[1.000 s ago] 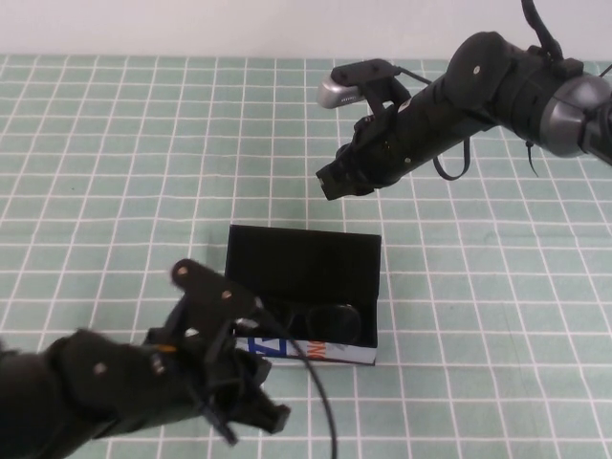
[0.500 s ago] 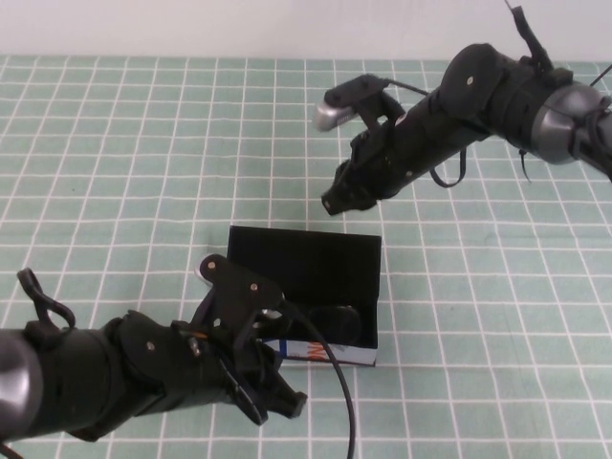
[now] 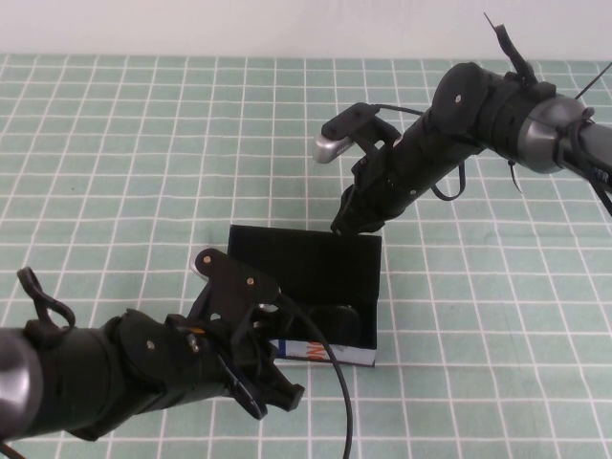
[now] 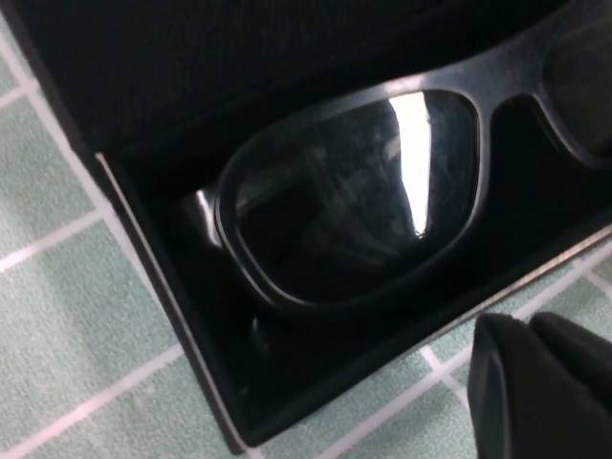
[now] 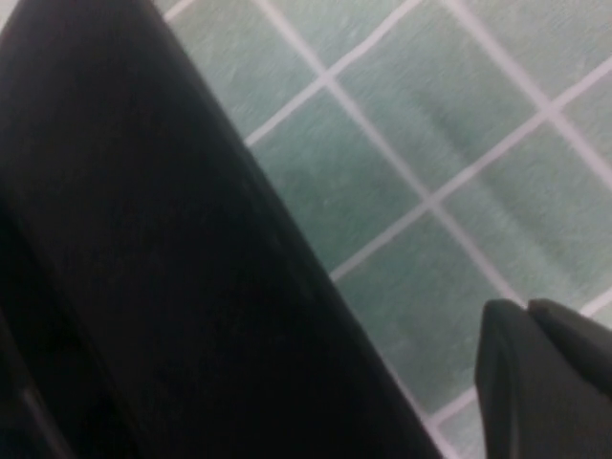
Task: Return glasses to glasses case
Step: Close the glasses case
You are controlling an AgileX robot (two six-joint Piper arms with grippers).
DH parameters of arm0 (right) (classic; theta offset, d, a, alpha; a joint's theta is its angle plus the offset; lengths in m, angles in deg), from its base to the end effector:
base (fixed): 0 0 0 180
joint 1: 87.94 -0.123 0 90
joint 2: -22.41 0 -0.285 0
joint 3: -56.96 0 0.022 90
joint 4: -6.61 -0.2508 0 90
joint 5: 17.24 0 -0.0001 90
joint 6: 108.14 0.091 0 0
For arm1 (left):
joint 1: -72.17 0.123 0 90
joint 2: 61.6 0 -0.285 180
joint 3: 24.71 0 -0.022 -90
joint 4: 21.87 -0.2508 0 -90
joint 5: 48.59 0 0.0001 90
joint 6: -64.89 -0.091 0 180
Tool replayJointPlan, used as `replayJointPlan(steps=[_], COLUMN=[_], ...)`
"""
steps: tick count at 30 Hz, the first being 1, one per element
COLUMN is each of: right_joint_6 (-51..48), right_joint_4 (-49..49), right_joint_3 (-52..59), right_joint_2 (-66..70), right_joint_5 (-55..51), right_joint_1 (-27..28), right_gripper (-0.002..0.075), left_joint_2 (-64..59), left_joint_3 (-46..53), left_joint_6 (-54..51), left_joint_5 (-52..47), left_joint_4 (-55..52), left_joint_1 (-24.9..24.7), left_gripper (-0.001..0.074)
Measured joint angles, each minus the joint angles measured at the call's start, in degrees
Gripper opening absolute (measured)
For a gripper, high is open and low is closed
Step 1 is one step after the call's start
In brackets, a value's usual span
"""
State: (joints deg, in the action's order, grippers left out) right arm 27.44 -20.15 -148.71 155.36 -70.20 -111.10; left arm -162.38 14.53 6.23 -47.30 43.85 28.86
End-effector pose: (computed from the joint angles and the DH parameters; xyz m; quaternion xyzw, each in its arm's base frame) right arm 0.4222 0.2162 0.1999 -0.4452 0.8553 0.1716 0.2020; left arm 0.2125 -0.1979 0.1557 0.2885 0.8927 -0.1386 0.3174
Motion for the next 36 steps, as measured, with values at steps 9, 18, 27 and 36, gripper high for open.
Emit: replayJointPlan(steps=[9,18,27,36], right_joint_6=[-3.66,-9.92,-9.56,-3.96], right_joint_4=[-1.51,-7.98,-10.15,-7.94], right_joint_3=[-3.17,-5.31,-5.41,-2.69], right_joint_2=[0.19,-0.02,-0.15,-0.28], right_joint_5=[-5.43,-14.37,-16.36,-16.38], right_joint_1=[0.00,0.00,-0.82,-5.97], right_gripper=[-0.0011,-0.0011,-0.0011,-0.0011], left_joint_2=[0.00,0.00,0.00,0.00], left_joint_3=[0.00,0.00,0.00,0.00], left_joint_6=[0.12,0.12,0.12,0.12], left_joint_5=[0.66,0.93,1.14,1.14], left_joint_4=[0.00,0.00,0.00,0.00], left_joint_1=[0.00,0.00,0.00,0.00], left_gripper=[-0.0002,-0.0002,-0.0002,-0.0002])
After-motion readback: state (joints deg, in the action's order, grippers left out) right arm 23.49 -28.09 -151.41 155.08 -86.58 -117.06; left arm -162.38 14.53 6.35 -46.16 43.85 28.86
